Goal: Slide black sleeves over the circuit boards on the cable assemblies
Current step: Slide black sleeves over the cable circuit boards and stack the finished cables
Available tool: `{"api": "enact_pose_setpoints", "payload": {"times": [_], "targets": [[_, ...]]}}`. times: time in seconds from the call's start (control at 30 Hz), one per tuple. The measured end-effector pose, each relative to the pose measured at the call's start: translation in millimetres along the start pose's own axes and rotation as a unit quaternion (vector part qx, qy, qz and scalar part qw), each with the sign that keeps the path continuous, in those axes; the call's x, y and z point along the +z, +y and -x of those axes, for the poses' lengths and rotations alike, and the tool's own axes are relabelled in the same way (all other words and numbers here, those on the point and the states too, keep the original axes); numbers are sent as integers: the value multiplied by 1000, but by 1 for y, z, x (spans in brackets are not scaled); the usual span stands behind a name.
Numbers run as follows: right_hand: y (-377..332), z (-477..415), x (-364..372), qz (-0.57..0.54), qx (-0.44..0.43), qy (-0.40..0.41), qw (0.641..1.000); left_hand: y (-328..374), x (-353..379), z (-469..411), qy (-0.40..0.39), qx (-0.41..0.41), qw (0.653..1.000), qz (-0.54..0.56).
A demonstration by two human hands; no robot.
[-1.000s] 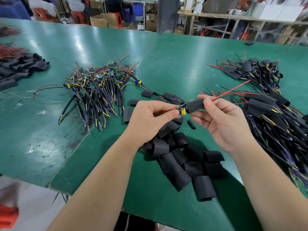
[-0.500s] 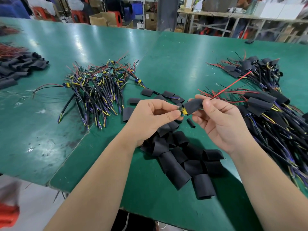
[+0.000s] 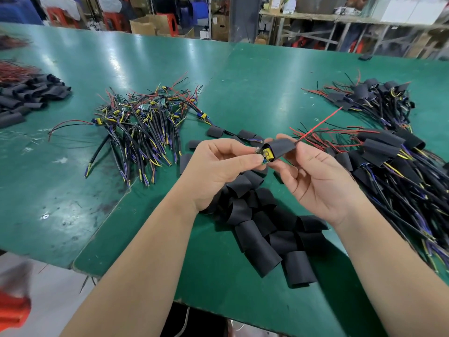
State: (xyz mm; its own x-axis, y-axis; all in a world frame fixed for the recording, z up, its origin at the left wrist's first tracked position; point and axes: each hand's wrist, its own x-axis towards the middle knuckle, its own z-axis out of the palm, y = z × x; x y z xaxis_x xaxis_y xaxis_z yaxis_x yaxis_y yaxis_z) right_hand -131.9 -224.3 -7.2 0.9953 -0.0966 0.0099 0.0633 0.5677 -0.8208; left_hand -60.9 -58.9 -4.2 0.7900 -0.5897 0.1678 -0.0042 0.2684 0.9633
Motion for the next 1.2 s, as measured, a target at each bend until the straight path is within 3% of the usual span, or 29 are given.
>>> {"api": "enact_pose_setpoints", "payload": {"times": [0.43, 0.73, 1.03, 1.2], "targets": [[-3, 0, -10, 40, -39, -66, 996, 1, 1, 1, 10, 22, 1000, -20], [2, -2, -7, 66, -44, -13, 997, -6, 1, -3, 35, 10, 997, -71], [7, -3, -1, 53, -65, 7, 996, 1, 5, 0, 11, 16, 999, -38], [12, -2, 2, 41, -59, 4, 997, 1, 2, -2, 5, -25, 999, -39]]}}
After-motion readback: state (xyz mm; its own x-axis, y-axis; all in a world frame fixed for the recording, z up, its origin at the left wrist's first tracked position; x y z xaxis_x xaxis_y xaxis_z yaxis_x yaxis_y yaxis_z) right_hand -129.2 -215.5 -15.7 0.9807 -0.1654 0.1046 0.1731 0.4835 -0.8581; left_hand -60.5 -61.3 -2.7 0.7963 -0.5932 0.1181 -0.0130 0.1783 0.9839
